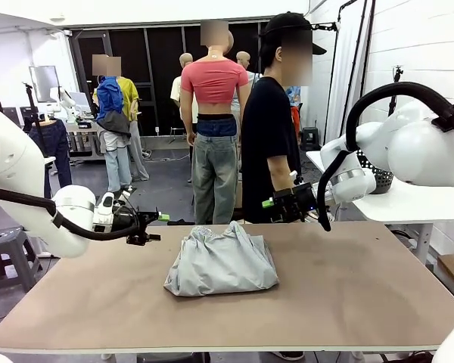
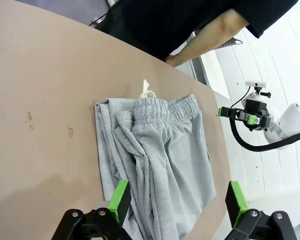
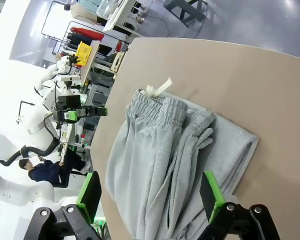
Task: Fold the training pants.
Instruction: Fold the Training pants in half.
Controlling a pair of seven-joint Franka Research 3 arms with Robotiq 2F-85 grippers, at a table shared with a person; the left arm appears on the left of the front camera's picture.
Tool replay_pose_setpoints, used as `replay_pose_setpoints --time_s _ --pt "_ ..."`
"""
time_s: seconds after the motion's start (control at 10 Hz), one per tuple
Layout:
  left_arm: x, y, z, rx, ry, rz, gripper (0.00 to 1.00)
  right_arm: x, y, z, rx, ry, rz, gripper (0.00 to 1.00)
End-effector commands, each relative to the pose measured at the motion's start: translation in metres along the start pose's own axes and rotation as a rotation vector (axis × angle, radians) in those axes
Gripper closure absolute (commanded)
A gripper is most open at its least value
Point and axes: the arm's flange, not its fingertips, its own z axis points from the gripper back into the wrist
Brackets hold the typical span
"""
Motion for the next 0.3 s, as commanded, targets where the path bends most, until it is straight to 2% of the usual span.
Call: replay_pose_setpoints --time_s 0.0,0.2 --pt "0.0046 -0.0017 -0.0007 0.003 0.010 -0.006 0.00 0.0065 0.0011 -0.0008 -0.010 0.013 -0.011 0.00" --pt "0.0046 -0.0017 -0.0007 0.003 0.010 -0.006 0.00 0.0065 0.0011 -0.0008 -0.010 0.013 -0.011 0.00"
